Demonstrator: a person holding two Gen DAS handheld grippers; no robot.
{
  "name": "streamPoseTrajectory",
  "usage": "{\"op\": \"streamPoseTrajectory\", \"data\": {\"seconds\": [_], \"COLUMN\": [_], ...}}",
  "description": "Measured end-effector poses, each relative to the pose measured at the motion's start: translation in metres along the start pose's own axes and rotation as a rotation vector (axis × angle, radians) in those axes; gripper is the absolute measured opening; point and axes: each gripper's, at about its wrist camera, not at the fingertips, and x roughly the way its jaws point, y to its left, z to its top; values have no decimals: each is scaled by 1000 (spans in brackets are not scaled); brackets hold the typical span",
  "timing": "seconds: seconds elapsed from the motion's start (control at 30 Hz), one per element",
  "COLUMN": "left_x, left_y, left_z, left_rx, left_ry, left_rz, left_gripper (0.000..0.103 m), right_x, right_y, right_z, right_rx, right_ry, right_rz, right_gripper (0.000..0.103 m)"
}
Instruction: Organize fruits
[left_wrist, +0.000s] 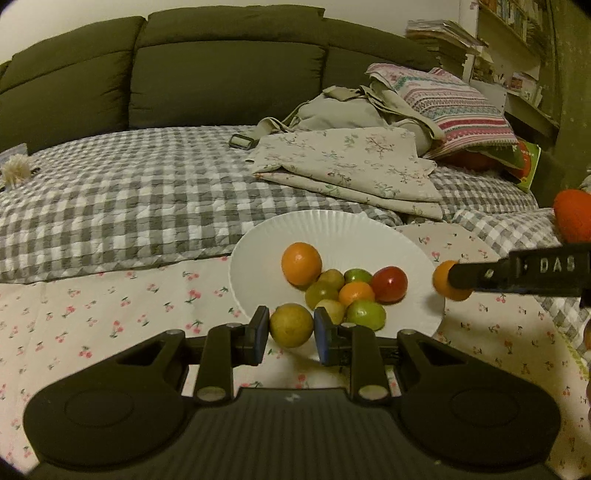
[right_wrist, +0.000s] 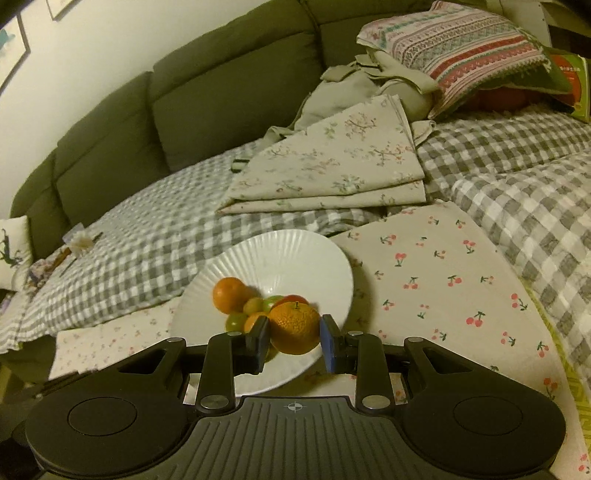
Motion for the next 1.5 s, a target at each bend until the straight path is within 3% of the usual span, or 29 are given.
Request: {"op": "streamPoseTrajectory", "data": {"seconds": [0.53, 0.8, 0.83, 0.97, 1.07, 1.5], "left_x": [32, 42, 42, 38, 33, -8], "left_y": [-1, 1, 1, 1, 3, 5], "left_z": [-5, -7, -7, -5, -4, -6], "left_rx": [28, 58, 60, 56, 47, -21], "left_ry": [14, 2, 1, -12, -13, 12], "left_rz": [-33, -27, -28, -29, -26, -8], "left_gripper": [24, 25, 26, 47, 48, 48], "right_x": [32, 36, 36, 35, 31, 6], "right_y": [17, 20, 21, 20, 16, 20], "right_z": [-18, -20, -21, -18, -13, -3], "right_rx": [-92, -119, -124, -110, -77, -31], "right_ry": [32, 3, 2, 2, -10, -11], "right_rz": [25, 14, 13, 8, 10, 35], "right_gripper": [28, 30, 31, 31, 39, 42]}}
